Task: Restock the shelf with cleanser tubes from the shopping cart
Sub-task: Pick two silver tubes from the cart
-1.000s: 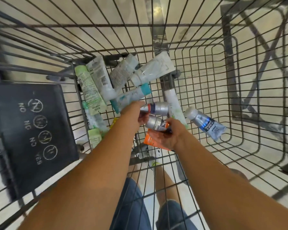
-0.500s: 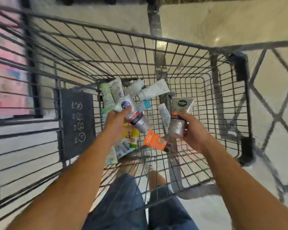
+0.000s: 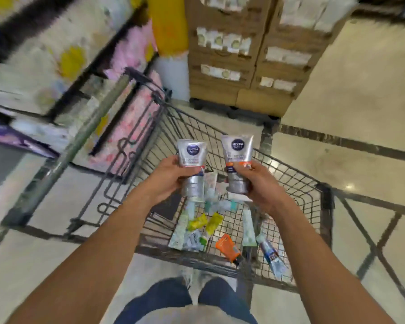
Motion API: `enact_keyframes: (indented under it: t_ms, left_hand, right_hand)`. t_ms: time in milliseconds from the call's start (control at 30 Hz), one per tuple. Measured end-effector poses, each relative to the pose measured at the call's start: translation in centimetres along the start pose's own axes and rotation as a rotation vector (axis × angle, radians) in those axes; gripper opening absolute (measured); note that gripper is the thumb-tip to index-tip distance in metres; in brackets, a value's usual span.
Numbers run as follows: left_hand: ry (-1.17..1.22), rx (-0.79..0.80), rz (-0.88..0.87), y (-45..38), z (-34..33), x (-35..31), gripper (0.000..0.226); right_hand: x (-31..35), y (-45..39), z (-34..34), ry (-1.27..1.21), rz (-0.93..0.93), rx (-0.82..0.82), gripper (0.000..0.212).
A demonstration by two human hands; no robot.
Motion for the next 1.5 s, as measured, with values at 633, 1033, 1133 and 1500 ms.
enact_keyframes:
  t_ms: [633,1033,1133,1500]
  left_hand:
    - [0.171,-0.954,-0.573,41.3,18.1,-0.2,0.032]
    - [0.19,-1.394,-0.658,72.7,26.4,13.4,0.037]
    - [0.203,-1.5,-0.671,79.0,27.3,16.5,0.033]
    - [0.258,-1.796,-0.581,94.2,31.3,25.8,0.029]
  right_hand:
    - [-0.8,16.5,-34.3,0.249,0.186,0.665,0.02]
    - [-18.1,37.9,-54.6,0.428,0.159,0.986,0.012]
    - [-22.2,43.0,-58.2,0.466,0.135,1.053,0.022]
    - [-33.0,54.7,-69.9,0.604,0.094,1.259,0.027]
Point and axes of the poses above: each hand's wrist, its own y-axis away from the middle knuckle, its own z-axis out of the back of the hand, x = y × z, the point moved 2 cm from there along -y, towards the middle knuckle, and after that the axes turned 3 degrees about -z, right-handed, at the moved point
